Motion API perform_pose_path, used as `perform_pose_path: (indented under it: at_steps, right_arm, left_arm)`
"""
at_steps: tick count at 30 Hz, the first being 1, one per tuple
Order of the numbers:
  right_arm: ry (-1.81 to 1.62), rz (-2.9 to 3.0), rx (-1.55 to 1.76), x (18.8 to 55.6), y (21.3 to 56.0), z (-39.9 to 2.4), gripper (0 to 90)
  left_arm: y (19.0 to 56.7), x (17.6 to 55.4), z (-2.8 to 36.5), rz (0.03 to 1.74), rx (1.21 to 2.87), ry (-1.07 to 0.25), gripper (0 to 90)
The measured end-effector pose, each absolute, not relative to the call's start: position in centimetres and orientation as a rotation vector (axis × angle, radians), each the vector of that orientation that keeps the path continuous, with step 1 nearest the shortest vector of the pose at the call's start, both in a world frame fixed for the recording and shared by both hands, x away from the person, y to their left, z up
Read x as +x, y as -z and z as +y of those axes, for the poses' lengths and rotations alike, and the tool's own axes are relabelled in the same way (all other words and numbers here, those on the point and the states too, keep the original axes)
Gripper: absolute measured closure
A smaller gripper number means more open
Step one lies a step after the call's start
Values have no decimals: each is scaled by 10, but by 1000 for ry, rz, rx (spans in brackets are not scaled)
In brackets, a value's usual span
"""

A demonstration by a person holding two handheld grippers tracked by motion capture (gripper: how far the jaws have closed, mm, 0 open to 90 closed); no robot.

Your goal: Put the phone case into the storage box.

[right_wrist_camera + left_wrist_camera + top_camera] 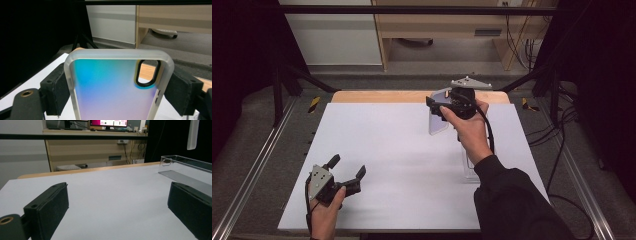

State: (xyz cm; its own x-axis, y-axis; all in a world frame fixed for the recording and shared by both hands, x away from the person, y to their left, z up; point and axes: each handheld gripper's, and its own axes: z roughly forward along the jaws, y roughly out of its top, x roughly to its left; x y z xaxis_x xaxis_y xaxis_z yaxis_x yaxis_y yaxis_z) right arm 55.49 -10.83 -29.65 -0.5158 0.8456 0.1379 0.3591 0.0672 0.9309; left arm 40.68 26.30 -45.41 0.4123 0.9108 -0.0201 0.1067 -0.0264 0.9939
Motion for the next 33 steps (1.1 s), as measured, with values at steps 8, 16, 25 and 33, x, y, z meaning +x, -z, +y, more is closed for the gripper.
perform_pose_path:
  at_steps: [8,16,25,33]
  right_arm:
    - [-1405,1884,1211,558,292,-122,178]
    - [-1402,1861,1221,557,288,-136,178]
    - [-1380,1827,1241,559,286,-155,178]
    - [-1358,1788,1269,558,284,-172,178]
  left_arm:
    - [455,407,270,984,1446,-830,27]
    - [456,409,267,979,1460,-815,25]
    - [456,408,265,967,1469,-811,25]
    - [457,409,265,965,1470,-806,25]
